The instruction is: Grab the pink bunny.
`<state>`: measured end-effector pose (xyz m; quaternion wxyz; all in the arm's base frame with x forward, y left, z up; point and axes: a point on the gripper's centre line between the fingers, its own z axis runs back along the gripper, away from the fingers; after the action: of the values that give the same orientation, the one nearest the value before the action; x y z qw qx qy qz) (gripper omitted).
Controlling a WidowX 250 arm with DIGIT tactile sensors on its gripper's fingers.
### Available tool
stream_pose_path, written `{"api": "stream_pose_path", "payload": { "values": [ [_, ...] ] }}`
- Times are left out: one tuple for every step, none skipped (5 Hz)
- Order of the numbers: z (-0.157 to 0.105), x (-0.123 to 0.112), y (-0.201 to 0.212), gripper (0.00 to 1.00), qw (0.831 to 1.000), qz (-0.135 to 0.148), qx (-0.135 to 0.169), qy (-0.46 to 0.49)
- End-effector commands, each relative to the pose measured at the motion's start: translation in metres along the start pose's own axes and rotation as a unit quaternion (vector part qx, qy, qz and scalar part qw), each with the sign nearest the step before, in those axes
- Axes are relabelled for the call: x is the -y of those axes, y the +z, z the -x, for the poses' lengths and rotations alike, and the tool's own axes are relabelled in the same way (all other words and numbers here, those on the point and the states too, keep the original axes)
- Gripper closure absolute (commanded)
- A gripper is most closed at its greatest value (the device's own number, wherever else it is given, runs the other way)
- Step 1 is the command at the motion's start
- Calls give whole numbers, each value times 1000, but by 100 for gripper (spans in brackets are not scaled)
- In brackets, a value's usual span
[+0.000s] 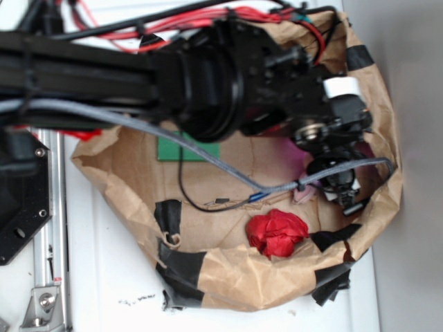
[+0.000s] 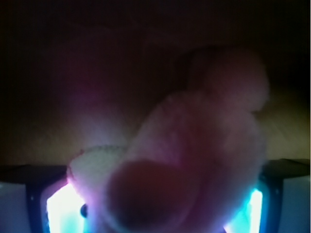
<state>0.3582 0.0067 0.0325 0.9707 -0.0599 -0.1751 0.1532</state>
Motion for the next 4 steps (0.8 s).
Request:
{"api": "stream_pose_path", "payload": {
  "values": [
    [-13,2,42,100,999,-22,-6,-42],
    [2,-3,100,100,996,-13,5,-88],
    [20,-4,143,100,993,-15,1,-119],
    [34,-5,171,100,986,-19,-18,-166]
  ]
}}
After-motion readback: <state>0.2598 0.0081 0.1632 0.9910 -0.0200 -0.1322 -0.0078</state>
